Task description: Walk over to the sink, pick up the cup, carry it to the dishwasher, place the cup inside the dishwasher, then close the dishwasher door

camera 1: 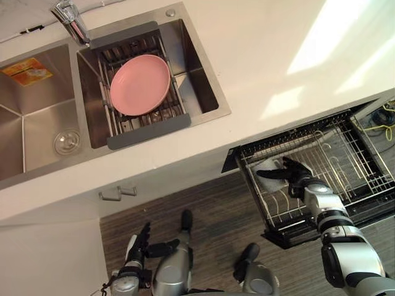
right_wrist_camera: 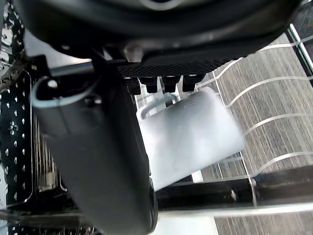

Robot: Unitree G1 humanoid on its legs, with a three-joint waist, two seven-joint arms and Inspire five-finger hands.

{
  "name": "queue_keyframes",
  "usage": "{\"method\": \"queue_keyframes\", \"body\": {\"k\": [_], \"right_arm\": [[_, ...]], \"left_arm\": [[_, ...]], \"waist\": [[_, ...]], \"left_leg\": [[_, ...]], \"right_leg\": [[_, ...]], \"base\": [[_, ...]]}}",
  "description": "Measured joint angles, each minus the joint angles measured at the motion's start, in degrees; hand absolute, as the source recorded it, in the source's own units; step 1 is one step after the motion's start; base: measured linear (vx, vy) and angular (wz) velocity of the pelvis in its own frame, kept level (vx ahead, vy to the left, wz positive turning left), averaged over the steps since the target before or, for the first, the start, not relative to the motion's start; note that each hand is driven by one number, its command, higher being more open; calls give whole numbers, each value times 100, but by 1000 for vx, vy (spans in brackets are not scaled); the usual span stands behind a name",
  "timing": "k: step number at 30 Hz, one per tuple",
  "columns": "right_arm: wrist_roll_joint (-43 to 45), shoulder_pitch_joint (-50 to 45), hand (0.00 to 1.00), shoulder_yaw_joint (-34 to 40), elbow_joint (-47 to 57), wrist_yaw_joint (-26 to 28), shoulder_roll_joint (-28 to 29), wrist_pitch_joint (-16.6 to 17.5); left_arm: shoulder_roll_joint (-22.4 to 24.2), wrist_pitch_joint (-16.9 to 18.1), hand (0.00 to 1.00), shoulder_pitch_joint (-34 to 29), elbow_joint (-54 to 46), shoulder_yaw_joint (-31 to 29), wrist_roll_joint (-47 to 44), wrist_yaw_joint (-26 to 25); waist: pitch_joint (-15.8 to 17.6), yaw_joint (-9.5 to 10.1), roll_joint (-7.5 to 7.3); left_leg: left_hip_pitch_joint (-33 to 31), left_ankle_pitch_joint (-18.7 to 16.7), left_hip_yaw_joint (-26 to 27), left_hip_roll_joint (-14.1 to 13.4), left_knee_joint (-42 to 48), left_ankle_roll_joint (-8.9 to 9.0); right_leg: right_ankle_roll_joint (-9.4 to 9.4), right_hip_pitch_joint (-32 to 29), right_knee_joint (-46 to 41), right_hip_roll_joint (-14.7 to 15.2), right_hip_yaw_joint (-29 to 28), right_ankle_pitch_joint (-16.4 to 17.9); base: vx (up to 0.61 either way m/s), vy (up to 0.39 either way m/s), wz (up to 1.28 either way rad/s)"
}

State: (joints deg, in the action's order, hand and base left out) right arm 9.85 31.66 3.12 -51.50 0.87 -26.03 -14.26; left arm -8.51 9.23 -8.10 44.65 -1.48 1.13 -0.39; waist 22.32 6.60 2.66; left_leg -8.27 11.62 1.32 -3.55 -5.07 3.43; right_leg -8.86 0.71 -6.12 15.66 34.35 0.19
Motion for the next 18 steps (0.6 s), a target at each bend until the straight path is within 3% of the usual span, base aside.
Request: {"method": "queue_keyframes", "body": {"k": [6, 9, 13, 16, 18], "right_arm": [[-19, -33, 100, 122, 572, -415, 50, 368], [28, -480, 100, 532, 2064, -651, 309, 380], [435, -1387, 100, 838, 3525, -819, 913, 397], [932, -2133, 100, 1004, 3978, -787, 1341, 538], [1229, -2502, 100, 1153, 4130, -688, 1515, 688]], "left_arm": [[-5, 0, 100, 0, 1, 0, 16, -4], [-5, -66, 100, -2, 7, -58, 28, 3], [-1, -215, 100, -78, 84, -383, 49, 8], [16, -387, 100, -277, 156, -733, -69, -27], [52, -426, 100, -339, 354, -959, -196, -99]], "waist": [[0, -4, 0], [-5, -74, -9], [-136, -161, -234], [-410, -313, -454], [-590, -368, -511]], "left_leg": [[56, -16, 87, -33, -22, 18], [125, -34, 164, -72, 1, 34], [393, -110, 417, -144, 0, 87], [553, -190, 574, -222, -21, 129], [690, -253, 749, -273, -22, 159]], "right_leg": [[-1, -5, -3, -4, -96, 0], [-2, 7, 13, -24, -294, 2], [-4, 144, 111, -88, -598, 2], [0, 232, 209, -175, -744, 2], [18, 257, 259, -239, -925, -11]], "base": [[-26, -18, -7], [-13, -40, -13], [1, -49, -30], [-6, -51, -30], [-19, -37, -47]]}}
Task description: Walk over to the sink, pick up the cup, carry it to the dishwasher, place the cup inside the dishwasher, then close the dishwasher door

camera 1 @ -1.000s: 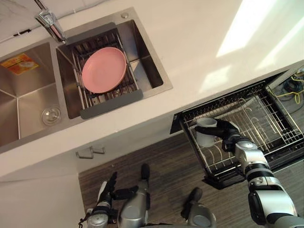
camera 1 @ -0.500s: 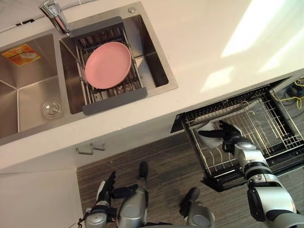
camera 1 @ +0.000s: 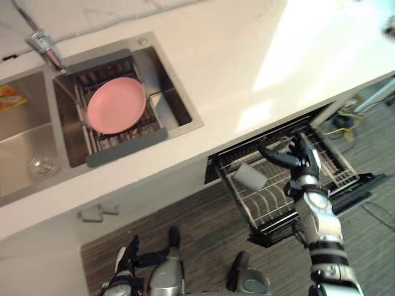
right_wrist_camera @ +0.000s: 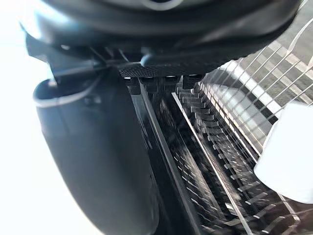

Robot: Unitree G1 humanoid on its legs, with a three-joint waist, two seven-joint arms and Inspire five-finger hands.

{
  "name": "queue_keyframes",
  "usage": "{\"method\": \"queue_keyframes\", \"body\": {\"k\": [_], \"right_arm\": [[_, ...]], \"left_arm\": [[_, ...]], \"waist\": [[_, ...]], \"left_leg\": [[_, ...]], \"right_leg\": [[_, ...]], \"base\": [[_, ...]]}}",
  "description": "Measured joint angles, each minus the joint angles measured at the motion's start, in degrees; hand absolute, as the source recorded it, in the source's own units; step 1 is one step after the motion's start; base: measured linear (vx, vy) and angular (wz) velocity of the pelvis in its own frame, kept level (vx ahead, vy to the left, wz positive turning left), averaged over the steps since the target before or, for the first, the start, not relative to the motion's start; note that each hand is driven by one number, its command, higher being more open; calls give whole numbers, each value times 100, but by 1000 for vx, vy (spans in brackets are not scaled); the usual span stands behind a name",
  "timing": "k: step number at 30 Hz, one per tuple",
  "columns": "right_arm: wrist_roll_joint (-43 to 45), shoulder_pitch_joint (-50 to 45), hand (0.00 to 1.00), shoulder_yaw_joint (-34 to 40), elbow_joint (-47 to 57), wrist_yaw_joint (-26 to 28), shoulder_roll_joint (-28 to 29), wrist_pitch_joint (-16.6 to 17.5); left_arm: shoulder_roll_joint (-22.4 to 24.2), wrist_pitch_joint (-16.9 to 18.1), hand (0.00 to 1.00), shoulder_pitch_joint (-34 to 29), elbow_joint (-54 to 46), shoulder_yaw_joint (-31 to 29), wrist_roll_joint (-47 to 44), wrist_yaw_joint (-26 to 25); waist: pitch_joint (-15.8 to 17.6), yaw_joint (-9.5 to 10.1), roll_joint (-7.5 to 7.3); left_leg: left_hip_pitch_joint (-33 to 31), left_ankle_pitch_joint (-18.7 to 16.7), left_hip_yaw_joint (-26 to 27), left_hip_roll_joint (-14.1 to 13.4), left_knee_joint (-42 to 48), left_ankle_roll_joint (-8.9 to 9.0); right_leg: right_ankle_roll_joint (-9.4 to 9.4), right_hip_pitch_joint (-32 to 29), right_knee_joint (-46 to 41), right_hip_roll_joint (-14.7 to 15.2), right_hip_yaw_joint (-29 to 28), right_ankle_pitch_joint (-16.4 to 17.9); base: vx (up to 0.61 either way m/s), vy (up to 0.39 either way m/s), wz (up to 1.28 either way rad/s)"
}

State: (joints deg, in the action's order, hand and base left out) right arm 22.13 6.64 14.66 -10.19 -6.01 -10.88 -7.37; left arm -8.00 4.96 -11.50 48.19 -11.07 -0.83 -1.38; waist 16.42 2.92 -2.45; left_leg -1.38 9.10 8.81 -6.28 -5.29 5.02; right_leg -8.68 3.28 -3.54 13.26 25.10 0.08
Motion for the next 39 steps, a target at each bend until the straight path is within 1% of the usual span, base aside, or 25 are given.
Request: {"method": "queue_keyframes", "body": {"k": [2, 3, 5, 7, 9, 12, 15, 16, 18, 20, 21, 22, 23, 26, 27, 28, 30, 31, 33, 34, 35, 36, 37, 38, 39], "right_arm": [[137, -268, 100, 78, 282, 90, 62, 192], [136, -406, 100, 90, 630, 192, 133, 434], [136, -548, 100, 97, 1093, 271, 203, 687], [145, -663, 100, 89, 1672, 439, 279, 970], [368, -686, 100, 48, 2222, 710, 357, 1235], [707, -691, 100, -128, 2492, 926, 430, 1439], [1140, -768, 100, -292, 2617, 1330, 548, 1474], [1228, -831, 100, -395, 2662, 1447, 589, 1471], [1245, -891, 100, -515, 2708, 1561, 640, 1417], [1231, -907, 100, -548, 2740, 1514, 588, 1387], [1192, -900, 100, -555, 2740, 1426, 487, 1350], [1188, -886, 100, -557, 2739, 1386, 422, 1313], [1170, -820, 100, -611, 2715, 1282, 373, 1192], [1172, -674, 100, -1090, 2721, 1279, 421, 910], [1172, -714, 100, -1128, 2740, 1349, 477, 862], [1172, -715, 100, -1128, 2740, 1348, 478, 862], [1174, -858, 100, -862, 2754, 1328, 528, 864], [1176, -886, 100, -826, 2754, 1323, 536, 867], [1202, -993, 100, -568, 2747, 1194, 591, 912], [1203, -1012, 100, -512, 2744, 1163, 609, 956], [1203, -1050, 100, -403, 2727, 1064, 660, 1047], [1202, -1057, 100, -345, 2628, 923, 643, 1107], [1203, -1067, 100, -339, 2559, 851, 607, 1121], [1200, -1114, 100, -337, 2419, 728, 560, 1137], [1200, -1140, 100, -342, 2397, 679, 564, 1140]], "left_arm": [[32, -51, 100, -59, 123, -67, -90, -69], [93, -74, 100, -148, 147, -140, -262, -141], [163, -77, 100, -177, 194, -265, -331, -172], [255, -75, 100, -182, 187, -415, -447, -243], [398, -77, 100, -201, 160, -524, -500, -315], [473, -168, 100, -223, 191, -486, -509, -472], [485, -444, 100, -215, 191, -463, -658, -608], [471, -603, 100, -196, 156, -464, -659, -641], [422, -901, 100, -132, 131, -469, -598, -678], [337, -1215, 100, -31, 150, -469, -345, -582], [316, -1389, 100, 3, 168, -474, -242, -483], [325, -1462, 100, 13, 172, -470, -238, -442], [358, -1517, 100, 36, 179, -473, -243, -363], [354, -1524, 100, 57, 166, -485, -256, -340], [317, -1524, 100, 57, 182, -492, -254, -309], [316, -1524, 100, 57, 184, -492, -254, -309], [323, -1519, 100, 55, 363, -507, -248, -228], [334, -1517, 100, 55, 380, -509, -247, -227], [316, -1458, 100, 57, 481, -500, -245, -227], [297, -1436, 100, 71, 506, -502, -245, -226], [228, -1390, 100, 149, 603, -524, -245, -232], [192, -1363, 100, 185, 628, -534, -242, -245], [188, -1340, 100, 204, 658, -530, -234, -257], [154, -1311, 100, 234, 678, -495, -125, -303], [130, -1285, 100, 245, 679, -463, -62, -327]], "waist": [[-132, -70, 17], [-195, -121, 29], [-245, -140, 43], [-260, -143, 54], [-366, -130, 215], [-500, -134, 319], [-603, -142, 332], [-629, -163, 324], [-646, -301, 334], [-718, -401, 370], [-760, -411, 433], [-808, -428, 510], [-797, -372, 493], [-804, -339, 377], [-792, -354, 275], [-792, -354, 273], [-803, -389, 134], [-815, -389, 130], [-860, -391, 96], [-863, -392, 65], [-851, -389, -46], [-818, -389, -108], [-814, -401, -109], [-816, -410, -107], [-817, -410, -107]], "left_leg": [[95, -49, 138, -73, 1, 24], [178, -161, 286, -163, 4, 36], [191, -233, 387, -254, 105, 63], [-26, -489, 426, -432, 761, 152], [-283, -957, 416, -739, 1672, 251], [-263, -1133, 428, -866, 1908, 284], [-271, -1166, 425, -829, 1855, 269], [-281, -1143, 406, -767, 1775, 200], [-297, -1160, 847, -841, 1677, 84], [-295, -999, 2097, -1139, 1668, -160], [-286, -779, 2701, -1259, 1716, -300], [-289, -576, 2862, -1268, 1714, -229], [-283, -528, 2809, -1052, 1629, -308], [-239, -541, 2722, -735, 1484, -416], [-156, -531, 2698, -574, 1312, -435], [-155, -531, 2697, -570, 1305, -435], [36, -339, 2645, -110, 661, -459], [52, -306, 2637, -60, 584, -469], [97, -80, 2564, 310, 97, -546], [40, -68, 2514, 392, 61, -568], [-75, -125, 2418, 563, 78, -648], [-117, -266, 2257, 675, 157, -763], [-135, -316, 2147, 688, 215, -823], [-128, -405, 1894, 683, 288, -898], [-104, -434, 1762, 668, 276, -935]], "right_leg": [[25, 32, 67, -66, -127, -22], [13, 33, 138, -145, -268, -27], [40, 38, 215, -234, -378, -60], [143, 84, 276, -344, -452, -137], [162, 206, 320, -535, -515, -147], [179, 342, 408, -637, -566, -143], [197, 381, 457, -633, -515, -150], [198, 411, 456, -588, -414, -151], [187, 561, 459, -446, 42, -144], [112, 726, 454, -245, 747, -136], [72, 817, 435, -154, 1082, -133], [29, 872, 418, -119, 1237, -125], [-14, 944, 357, 49, 1399, -123], [-120, 1050, 310, 296, 1559, -173], [-290, 1130, 289, 404, 1650, -170], [-292, 1132, 289, 406, 1653, -170], [-497, 1214, 252, 674, 1873, -84], [-539, 1200, 243, 703, 1890, -55], [-598, 982, -98, 1021, 1941, 133], [-587, 875, -294, 1143, 1950, 215], [-401, 754, -670, 1386, 1990, 359], [181, 748, -996, 1529, 2053, 437], [488, 683, -1281, 1591, 1948, 363], [920, 454, -1953, 1707, 1486, -44], [967, 341, -2245, 1723, 1259, -316]], "base": [[-24, -53, -47], [-22, -56, -49], [0, -70, -42], [8, -85, -33], [5, -66, -26], [5, -29, -13], [-10, 4, 8], [6, 31, 55], [31, 31, 101], [80, 65, 161], [105, 143, 152], [107, 181, 134], [68, 154, 84], [47, 189, 40], [24, 115, 16], [16, 107, 28], [-3, 94, 31], [-23, 140, 26], [-4, 179, 26], [64, 145, 43], [112, 116, 62], [135, 102, 71], [161, 110, 90], [147, 99, 82], [245, 132, 106]]}}
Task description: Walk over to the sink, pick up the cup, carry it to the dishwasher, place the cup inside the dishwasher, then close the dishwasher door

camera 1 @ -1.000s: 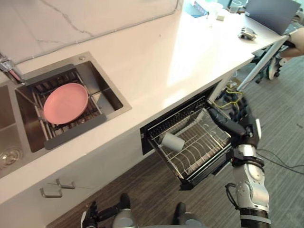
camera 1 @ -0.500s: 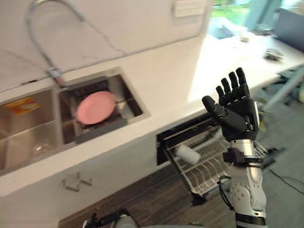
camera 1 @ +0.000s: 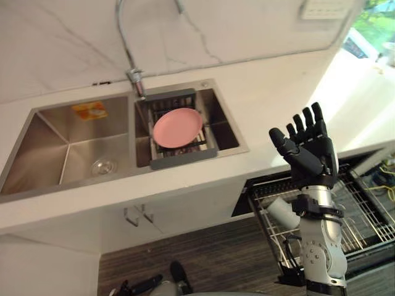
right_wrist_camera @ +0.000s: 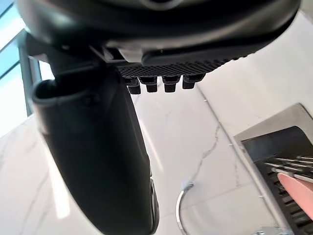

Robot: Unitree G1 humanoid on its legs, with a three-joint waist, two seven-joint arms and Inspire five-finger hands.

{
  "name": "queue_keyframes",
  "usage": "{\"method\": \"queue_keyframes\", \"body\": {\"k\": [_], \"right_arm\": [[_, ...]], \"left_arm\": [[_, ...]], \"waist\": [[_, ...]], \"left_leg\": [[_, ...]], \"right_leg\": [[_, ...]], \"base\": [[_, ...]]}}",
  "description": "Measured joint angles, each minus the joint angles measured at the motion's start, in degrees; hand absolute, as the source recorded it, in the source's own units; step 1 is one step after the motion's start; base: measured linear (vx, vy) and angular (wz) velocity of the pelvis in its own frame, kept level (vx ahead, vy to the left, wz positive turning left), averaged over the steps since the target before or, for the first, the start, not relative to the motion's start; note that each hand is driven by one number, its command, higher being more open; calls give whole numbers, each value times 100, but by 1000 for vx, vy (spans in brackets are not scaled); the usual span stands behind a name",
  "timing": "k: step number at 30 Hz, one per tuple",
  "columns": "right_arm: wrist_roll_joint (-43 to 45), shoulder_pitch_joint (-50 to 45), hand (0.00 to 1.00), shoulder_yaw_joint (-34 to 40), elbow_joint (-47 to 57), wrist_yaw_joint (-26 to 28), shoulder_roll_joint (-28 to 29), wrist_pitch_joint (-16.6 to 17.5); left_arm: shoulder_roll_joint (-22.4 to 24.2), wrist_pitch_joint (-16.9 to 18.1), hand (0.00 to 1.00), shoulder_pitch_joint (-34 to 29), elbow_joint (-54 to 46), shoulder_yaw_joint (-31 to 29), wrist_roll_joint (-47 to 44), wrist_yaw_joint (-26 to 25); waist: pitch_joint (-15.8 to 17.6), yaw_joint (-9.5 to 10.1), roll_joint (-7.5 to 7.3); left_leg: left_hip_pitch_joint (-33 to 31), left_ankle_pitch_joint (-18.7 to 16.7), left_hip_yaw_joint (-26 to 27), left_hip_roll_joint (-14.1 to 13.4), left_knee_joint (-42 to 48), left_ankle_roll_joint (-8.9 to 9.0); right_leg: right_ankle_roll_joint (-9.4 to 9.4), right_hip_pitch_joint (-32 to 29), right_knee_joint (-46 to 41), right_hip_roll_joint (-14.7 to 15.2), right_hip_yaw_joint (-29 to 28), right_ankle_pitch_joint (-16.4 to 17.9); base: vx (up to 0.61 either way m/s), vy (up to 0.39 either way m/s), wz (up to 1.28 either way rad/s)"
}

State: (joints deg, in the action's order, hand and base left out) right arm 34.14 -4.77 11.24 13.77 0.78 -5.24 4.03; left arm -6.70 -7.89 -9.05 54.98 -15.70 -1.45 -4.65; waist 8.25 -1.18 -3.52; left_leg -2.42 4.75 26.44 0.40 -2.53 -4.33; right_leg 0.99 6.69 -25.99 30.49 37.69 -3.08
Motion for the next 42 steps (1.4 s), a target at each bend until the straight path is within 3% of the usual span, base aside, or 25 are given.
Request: {"method": "queue_keyframes", "body": {"k": [1, 2, 4, 5, 8, 10, 11, 12, 19, 24, 26, 31, 37, 39, 40, 42], "right_arm": [[-4, -18, 100, -61, 6, -55, 45, 64], [-6, -7, 100, -142, 44, -44, 73, 87], [-5, 35, 100, -234, 51, -8, 76, 89], [-3, -8, 100, -228, 65, -26, 74, 120], [-3, -336, 100, -183, 242, -64, 83, 220], [6, -447, 100, -184, 239, 60, 181, 233], [3, -445, 100, -199, 219, 134, 196, 231], [52, -773, 100, 66, 220, 293, 193, 244], [65, -771, 100, 63, 210, 286, 181, 244], [222, -667, 100, -76, -27, 247, 13, 248], [-227, -557, 100, -75, -188, 141, -82, 223], [-1439, -174, 100, 85, -429, 210, -1017, -120], [-2237, 22, 100, 691, -398, 873, -2133, -402], [-2332, 22, 100, 699, -396, 1099, -2264, -475], [-2464, 11, 100, 688, -389, 1517, -2419, -545], [-2523, 6, 100, 685, -390, 1830, -2507, -603]], "left_arm": [[-82, 26, 100, 28, 0, 67, 180, -45], [-168, 24, 100, 53, 33, 109, 299, -65], [-312, -5, 100, 63, 203, 216, 349, -148], [-343, -35, 100, 37, 302, 313, 359, -138], [-403, -7, 100, 4, 351, 566, 603, -57], [-476, 74, 100, -115, 349, 618, 602, -26], [-456, 61, 100, -151, 364, 615, 598, -25], [-336, 205, 100, -293, 422, 951, 616, -47], [-303, 161, 100, -282, 422, 985, 578, -35], [-284, -75, 100, -193, 419, 1093, 7, 133], [-268, -131, 100, -205, 416, 1195, -395, 153], [-313, -440, 100, -295, 418, 1210, -1415, 387], [-375, -671, 100, -335, 409, 1146, -1124, 479], [-378, -647, 100, -334, 402, 1122, -911, 506], [-385, -583, 100, -329, 381, 1111, -735, 534], [-388, -566, 100, -331, 365, 1115, -740, 534]], "waist": [[10, -21, 28], [42, 3, -30], [95, 37, -110], [95, 16, -107], [54, -123, -171], [-48, -101, -320], [-69, -72, -266], [15, -126, 116], [24, -129, 144], [-31, 18, 233], [-54, 49, 284], [-69, 63, 310], [-60, -148, 269], [-75, -151, 248], [-81, -183, 242], [-82, -214, 239]], "left_leg": [[37, -38, -268, -101, -37, -55], [70, -65, -407, -145, -52, -107], [419, -187, -654, -137, -117, -120], [631, -258, -775, -77, -95, -94], [856, -332, -952, 154, -77, -96], [959, -415, -928, 331, -101, -23], [982, -455, -885, 273, -82, 38], [1161, -868, -537, -133, 256, 366], [1133, -866, -703, -131, 278, 364], [1075, -865, -835, -175, 343, 362], [1071, -864, -811, -189, 345, 363], [1090, -871, -455, -197, 343, 374], [1212, -890, -128, -230, 284, 395], [1224, -893, -41, -249, 265, 398], [1231, -895, 29, -276, 257, 402], [1234, -895, 61, -292, 258, 403]], "right_leg": [[-218, -242, -475, -127, -403, 38], [-382, -474, -812, -320, -597, 545], [-469, -752, -1007, -847, -939, 1255], [-532, -902, -993, -1072, -1165, 1409], [-527, -1271, -832, -1190, -1510, 1298], [-522, -1443, -96, -1231, -1540, 711], [-535, -1280, 206, -1350, -1637, 725], [-577, -440, 1613, -2002, -1690, 613], [-580, -331, 1692, -1993, -1525, 612], [-580, -169, 2111, -2102, -1387, 435], [-591, -40, 2424, -2186, -1384, 256], [-587, 41, 2995, -2313, -1687, -138], [-557, -3, 3102, -2385, -2022, -254], [-552, -46, 3105, -2409, -2096, -255], [-559, -83, 3106, -2437, -2155, -248], [-558, -97, 3107, -2445, -2151, -246]], "base": [[220, 82, 84], [292, 68, 74], [301, 50, 59], [221, 43, 66], [243, 29, 92], [300, -66, 31], [154, -72, -8], [57, -27, -10], [2, -2, 10], [5, -13, 14], [3, -13, -8], [-37, 13, -37], [-69, 20, -30], [-73, -4, -28], [-58, -11, -25], [-37, -14, -15]]}}
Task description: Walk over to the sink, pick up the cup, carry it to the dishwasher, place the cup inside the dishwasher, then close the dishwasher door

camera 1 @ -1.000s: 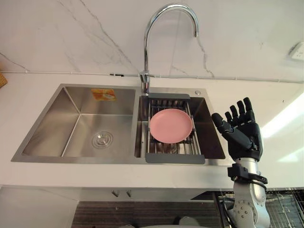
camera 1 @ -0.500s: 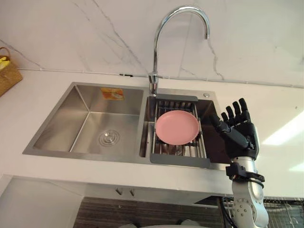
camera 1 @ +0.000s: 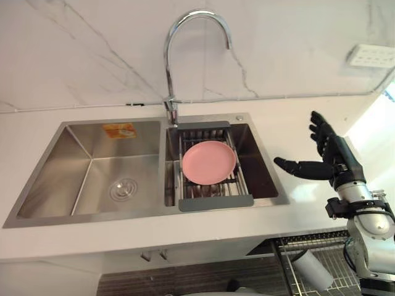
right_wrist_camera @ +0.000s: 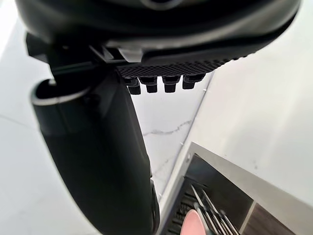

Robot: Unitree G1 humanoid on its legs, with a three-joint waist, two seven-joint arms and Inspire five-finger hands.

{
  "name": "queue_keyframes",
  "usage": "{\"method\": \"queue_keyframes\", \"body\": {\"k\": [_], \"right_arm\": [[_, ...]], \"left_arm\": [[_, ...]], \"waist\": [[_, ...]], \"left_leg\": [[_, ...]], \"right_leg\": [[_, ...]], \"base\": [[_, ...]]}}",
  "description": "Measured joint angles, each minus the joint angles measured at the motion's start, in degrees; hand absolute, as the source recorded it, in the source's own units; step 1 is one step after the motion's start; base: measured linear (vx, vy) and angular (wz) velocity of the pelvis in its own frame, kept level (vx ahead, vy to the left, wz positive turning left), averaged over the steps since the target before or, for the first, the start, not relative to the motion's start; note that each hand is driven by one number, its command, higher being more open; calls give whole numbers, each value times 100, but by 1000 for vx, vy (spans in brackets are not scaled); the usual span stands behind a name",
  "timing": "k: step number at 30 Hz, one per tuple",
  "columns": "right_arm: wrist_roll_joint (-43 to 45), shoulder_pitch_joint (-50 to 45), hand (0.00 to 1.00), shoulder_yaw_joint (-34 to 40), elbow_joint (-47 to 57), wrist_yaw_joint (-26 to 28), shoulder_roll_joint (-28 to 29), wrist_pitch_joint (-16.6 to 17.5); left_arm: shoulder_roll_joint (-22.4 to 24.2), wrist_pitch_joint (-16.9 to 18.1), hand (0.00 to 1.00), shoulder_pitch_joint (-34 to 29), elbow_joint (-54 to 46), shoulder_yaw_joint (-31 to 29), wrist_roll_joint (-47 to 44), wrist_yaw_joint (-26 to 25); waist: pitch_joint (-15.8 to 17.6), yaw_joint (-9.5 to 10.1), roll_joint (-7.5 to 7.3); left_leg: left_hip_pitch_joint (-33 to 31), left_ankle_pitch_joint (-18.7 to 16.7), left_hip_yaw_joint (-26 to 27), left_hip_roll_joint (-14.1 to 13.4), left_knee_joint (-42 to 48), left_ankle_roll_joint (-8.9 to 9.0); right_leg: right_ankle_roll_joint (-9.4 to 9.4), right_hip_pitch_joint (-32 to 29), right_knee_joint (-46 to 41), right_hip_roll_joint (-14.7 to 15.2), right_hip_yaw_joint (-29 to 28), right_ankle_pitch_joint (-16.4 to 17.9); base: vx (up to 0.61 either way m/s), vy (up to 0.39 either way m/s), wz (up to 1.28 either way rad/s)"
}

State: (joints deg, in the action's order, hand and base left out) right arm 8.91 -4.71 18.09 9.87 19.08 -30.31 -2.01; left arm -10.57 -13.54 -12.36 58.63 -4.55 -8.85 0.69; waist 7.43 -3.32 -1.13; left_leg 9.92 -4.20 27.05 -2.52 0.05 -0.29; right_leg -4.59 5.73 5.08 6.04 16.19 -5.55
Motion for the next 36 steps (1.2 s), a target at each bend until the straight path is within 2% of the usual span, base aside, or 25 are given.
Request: {"method": "queue_keyframes", "body": {"k": [3, 6, 10, 11, 16, 24, 29, 36], "right_arm": [[-49, -8, 100, -1, -1, 476, -125, -6], [-237, -5, 100, -76, -3, 713, -167, -6], [-357, 6, 100, -466, -28, 779, -176, -6], [-417, 11, 100, -616, -56, 774, -176, -7], [-481, 81, 100, -958, -403, 508, -162, -7], [-880, 382, 100, -971, -562, 79, 143, -7], [-1304, 557, 100, -1174, -938, -176, 147, -17], [-1837, 841, 100, -1534, -1278, -228, 269, -145]], "left_arm": [[-16, -134, 100, -28, -9, 2, -138, -2], [-38, -175, 100, -29, -22, 9, -136, -1], [-60, -197, 100, -46, -21, 19, -208, -2], [-76, -263, 100, -64, -19, 46, -474, -11], [-67, -314, 100, -138, -41, 28, -811, -16], [-34, -309, 100, -226, -175, -62, -794, -16], [-29, -166, 100, -279, -207, -61, -662, -16], [-6, -111, 100, -282, -335, -61, -550, -16]], "waist": [[-3, -60, -3], [-28, -51, -19], [-105, -49, -37], [-140, -39, -37], [-176, 79, -45], [-185, 99, -102], [-206, 112, -127], [-205, 241, -130]], "left_leg": [[-2, 3, 3, -14, -1, 4], [-2, 3, -3, -17, -3, 4], [6, 4, -24, -17, -15, 3], [14, 5, -39, -15, -27, 3], [32, 87, -183, 34, -159, -13], [57, 248, -350, 80, -379, -13], [54, 284, -437, 88, -415, -15], [41, 363, -581, 103, -492, -23]], "right_leg": [[4, -4, 0, -7, 32, 0], [51, -3, -1, -9, 50, -36], [45, 12, -12, -10, 99, -46], [44, 22, -15, -10, 137, -47], [42, 61, -3, 14, 334, -47], [42, 75, 3, 25, 495, -47], [42, 101, 7, 29, 584, -46], [43, 118, 8, 36, 718, -46]], "base": [[-9, -5, -2], [0, 0, 0], [10, 0, 2], [13, 1, 8], [-16, 15, 16], [-23, 12, 10], [-6, 12, 8], [-6, 10, 9]]}}
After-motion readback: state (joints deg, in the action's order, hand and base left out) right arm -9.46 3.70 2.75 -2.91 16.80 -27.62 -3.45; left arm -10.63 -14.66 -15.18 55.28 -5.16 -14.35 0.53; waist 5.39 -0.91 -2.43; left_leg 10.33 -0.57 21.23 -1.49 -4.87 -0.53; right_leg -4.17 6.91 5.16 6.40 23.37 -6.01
